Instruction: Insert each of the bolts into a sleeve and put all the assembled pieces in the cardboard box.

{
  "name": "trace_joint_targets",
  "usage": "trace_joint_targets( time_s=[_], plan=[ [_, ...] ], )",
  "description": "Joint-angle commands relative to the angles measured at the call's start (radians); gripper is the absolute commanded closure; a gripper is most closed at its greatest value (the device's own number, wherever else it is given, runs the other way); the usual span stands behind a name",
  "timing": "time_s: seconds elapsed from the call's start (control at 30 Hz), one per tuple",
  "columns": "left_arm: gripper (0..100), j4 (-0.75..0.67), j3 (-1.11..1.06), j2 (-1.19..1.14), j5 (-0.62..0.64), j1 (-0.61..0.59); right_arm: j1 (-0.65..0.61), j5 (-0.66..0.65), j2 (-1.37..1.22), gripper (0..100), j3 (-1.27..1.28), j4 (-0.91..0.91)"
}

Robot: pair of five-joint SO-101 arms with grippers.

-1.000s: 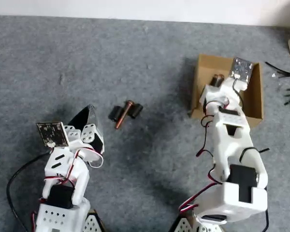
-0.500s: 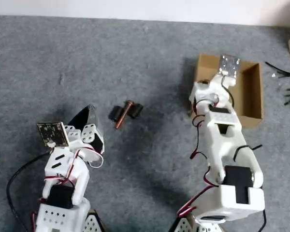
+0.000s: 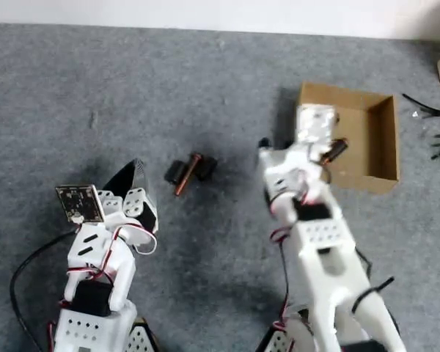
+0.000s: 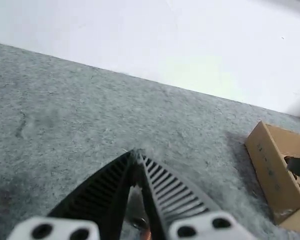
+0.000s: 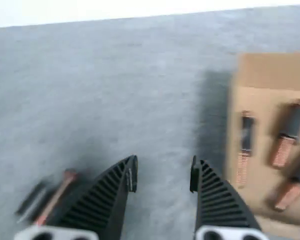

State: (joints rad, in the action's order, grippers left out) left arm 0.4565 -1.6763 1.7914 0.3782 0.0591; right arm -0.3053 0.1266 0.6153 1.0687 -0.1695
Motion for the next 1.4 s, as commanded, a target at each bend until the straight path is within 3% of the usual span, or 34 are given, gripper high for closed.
trace_joint_targets(
  time_s=[0.0,0.27,0.53,0.9,1.37],
  plan=[
    [98,0.002,-0.022,-0.004,-0.003,-0.030,-0.090,0.006,0.059,84.9,0.027,-0.005],
    [98,0.003,-0.022,-0.004,-0.003,-0.031,-0.170,0.026,-0.093,84.9,-0.004,-0.005],
    [98,0.002,-0.022,-0.004,-0.003,-0.035,-0.177,0.339,-0.390,84.9,-0.245,-0.013],
    [98,0.000,-0.022,-0.004,0.000,-0.045,-0.278,0.345,-0.593,84.9,-0.378,-0.013],
    [98,0.000,-0.022,-0.004,-0.002,-0.044,-0.274,0.347,-0.780,84.9,-0.501,-0.015]
  ],
)
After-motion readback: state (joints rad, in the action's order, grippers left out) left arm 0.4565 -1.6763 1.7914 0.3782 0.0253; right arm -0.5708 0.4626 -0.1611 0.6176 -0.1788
